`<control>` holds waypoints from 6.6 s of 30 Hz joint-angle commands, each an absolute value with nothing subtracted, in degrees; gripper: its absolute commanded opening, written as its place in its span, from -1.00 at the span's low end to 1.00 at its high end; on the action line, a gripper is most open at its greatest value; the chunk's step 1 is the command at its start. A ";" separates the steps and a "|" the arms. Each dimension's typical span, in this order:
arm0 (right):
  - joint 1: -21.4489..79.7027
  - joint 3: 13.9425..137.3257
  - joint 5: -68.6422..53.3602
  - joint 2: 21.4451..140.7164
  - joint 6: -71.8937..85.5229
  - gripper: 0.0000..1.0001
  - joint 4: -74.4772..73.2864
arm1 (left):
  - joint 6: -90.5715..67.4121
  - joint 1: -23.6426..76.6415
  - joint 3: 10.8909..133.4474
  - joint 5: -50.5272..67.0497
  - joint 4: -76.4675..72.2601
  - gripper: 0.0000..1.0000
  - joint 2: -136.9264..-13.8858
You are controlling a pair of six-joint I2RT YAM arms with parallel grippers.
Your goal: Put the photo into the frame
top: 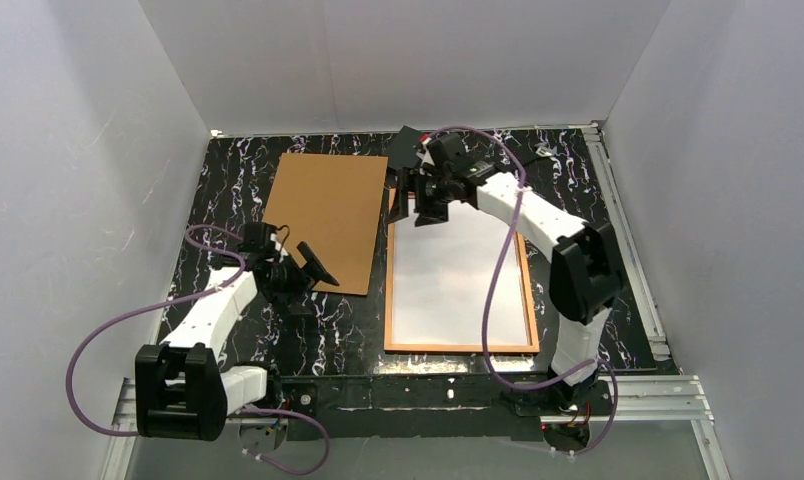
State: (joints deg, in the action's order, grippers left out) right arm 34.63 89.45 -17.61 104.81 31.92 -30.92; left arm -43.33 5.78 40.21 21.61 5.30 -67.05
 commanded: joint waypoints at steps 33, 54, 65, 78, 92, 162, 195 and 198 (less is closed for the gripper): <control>37.92 106.69 -24.86 132.04 46.29 0.66 -19.19 | -38.88 -3.08 41.54 18.02 -2.55 0.99 -69.39; 40.21 101.98 -26.12 135.09 51.72 0.46 -8.52 | -41.10 -3.12 39.83 11.62 -7.93 0.75 -80.68; 40.25 93.90 -31.38 132.63 54.62 0.05 7.03 | -40.44 -3.08 39.38 12.76 -6.85 0.75 -83.17; 38.63 85.47 -33.22 128.57 56.88 -0.76 16.79 | -38.33 -3.10 39.91 14.19 -3.50 0.76 -77.33; 38.31 80.60 -34.28 117.41 50.08 -0.97 10.20 | -32.21 -3.04 49.65 16.56 13.31 0.84 -57.33; 65.62 127.77 15.68 100.44 33.36 -0.97 -75.90 | -48.18 24.24 95.25 10.01 27.70 0.96 -71.55; 67.32 126.19 12.08 98.79 34.00 -0.43 -71.99 | -44.65 28.39 98.54 2.45 33.31 -0.27 -81.98; 67.32 124.19 10.04 96.14 33.87 -0.18 -69.36 | -44.84 28.42 97.66 2.43 33.30 -0.33 -81.51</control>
State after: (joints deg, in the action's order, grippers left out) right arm 66.94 126.17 12.91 100.09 33.32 -72.14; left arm -45.67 28.25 99.94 3.42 28.23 -83.09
